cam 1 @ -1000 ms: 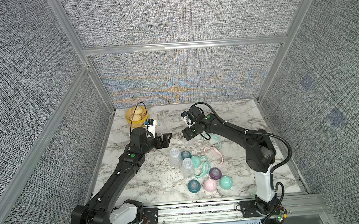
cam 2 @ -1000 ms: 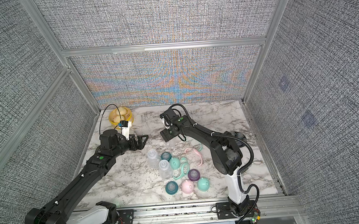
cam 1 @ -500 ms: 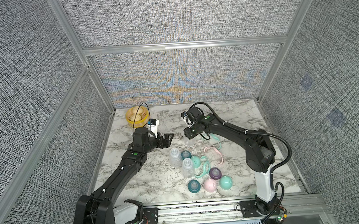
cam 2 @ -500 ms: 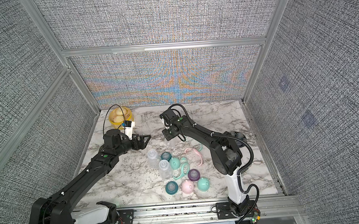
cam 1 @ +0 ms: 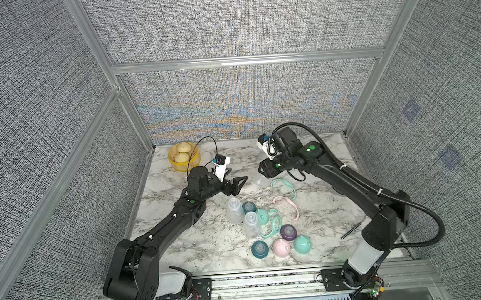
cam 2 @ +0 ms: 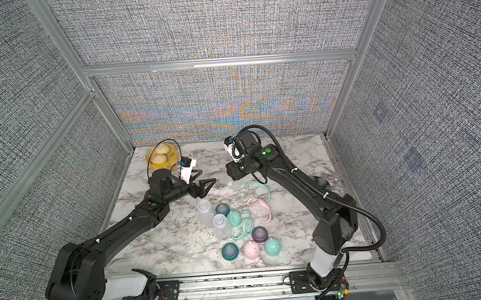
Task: Assemble the baby bottles
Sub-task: Pick up the baby bottle from the center of the board.
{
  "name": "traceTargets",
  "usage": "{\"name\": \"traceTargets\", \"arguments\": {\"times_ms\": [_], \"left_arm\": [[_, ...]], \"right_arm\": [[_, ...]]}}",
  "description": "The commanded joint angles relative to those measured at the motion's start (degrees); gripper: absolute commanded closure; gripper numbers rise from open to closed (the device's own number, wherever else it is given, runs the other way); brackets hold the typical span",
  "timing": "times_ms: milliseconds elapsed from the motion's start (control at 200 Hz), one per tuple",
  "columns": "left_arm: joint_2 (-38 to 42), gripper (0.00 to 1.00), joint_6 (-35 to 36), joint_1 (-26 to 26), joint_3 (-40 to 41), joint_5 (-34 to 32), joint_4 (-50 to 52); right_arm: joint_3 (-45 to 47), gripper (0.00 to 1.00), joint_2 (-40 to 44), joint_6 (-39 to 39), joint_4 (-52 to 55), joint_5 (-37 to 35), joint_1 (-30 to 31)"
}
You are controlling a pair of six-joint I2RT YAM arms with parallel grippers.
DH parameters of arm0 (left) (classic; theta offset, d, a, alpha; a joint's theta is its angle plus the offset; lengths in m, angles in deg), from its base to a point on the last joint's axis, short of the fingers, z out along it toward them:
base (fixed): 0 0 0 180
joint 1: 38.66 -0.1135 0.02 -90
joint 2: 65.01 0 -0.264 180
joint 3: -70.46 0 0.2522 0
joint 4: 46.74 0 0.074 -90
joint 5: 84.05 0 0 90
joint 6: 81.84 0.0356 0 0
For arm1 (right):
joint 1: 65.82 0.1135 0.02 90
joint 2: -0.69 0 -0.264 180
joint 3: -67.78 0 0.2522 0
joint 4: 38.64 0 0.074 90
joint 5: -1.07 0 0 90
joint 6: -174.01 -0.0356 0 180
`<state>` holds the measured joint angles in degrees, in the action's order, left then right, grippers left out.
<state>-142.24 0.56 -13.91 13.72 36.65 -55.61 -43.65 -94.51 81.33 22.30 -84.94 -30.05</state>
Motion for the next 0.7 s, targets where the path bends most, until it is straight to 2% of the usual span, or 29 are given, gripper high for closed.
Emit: {"name": "traceTargets", "arguments": {"times_ms": [0, 90, 245, 696], "left_arm": [[-1.14, 0.09, 4.67, 1.35, 0.15, 5.38, -6.09], [-1.5, 0.1, 7.17, 2.72, 1.32, 8.03, -8.64], [-1.89, 0.1, 6.57, 4.94, 3.15, 12.04, -14.75], [-2.29, 0.11, 6.68, 10.59, 3.69, 11.51, -17.85]], "right_arm": [[0.78, 0.49, 3.86, -0.78, 5.01, 5.58, -0.14], [2.25, 0.49, 7.62, -1.53, 5.24, 8.31, -0.09], [1.83, 0.49, 10.75, -1.89, 7.34, 11.74, -0.11], [3.19, 0.49, 11.78, -3.55, 3.63, 16.49, 0.46]]}}
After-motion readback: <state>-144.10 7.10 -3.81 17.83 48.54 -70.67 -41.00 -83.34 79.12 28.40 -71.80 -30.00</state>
